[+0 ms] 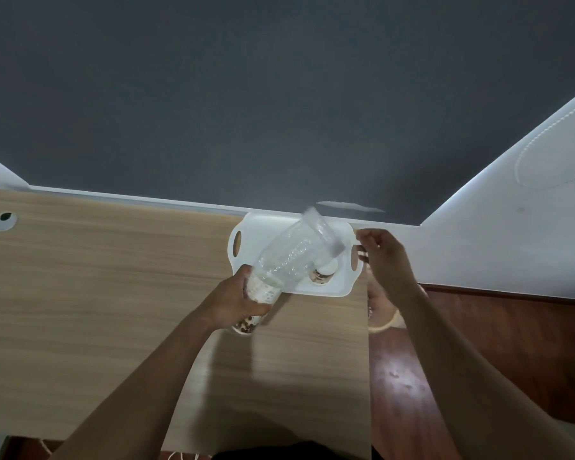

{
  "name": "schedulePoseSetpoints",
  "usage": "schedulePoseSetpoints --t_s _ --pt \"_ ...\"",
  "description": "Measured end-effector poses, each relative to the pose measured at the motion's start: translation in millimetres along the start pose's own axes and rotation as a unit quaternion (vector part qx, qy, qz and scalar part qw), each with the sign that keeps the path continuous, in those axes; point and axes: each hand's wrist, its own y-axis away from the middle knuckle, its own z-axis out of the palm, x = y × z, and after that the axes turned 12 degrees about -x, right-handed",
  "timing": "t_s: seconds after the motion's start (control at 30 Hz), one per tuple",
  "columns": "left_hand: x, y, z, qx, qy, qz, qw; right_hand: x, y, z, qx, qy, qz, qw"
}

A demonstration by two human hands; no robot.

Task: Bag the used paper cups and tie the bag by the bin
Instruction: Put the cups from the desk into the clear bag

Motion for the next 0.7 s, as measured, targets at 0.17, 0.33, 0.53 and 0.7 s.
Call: schedulePoseSetpoints --t_s 0.17,0.33,0.53,0.7 --pt "10.3 8.2 -6.0 -0.034 -0.070 0.044 0.996 -37.8 30.4 -19.5 -0.200 0.135 -0.020 0.970" --pt "11.6 11.7 -8.8 -0.044 -0.121 0.075 0.989 -45.5 51.0 -4.1 -0.314 0.234 0.016 0.920" --pt "18.4 15.1 -1.2 -0.064 -0.143 0.108 0.982 -25.5 58.5 32.7 -0.380 0.239 0.014 0.893" --pt "24.9 17.9 6.5 -0.057 -0.170 0.131 0.975 -16.1 70.6 53.7 -0.373 0.264 -0.014 0.890"
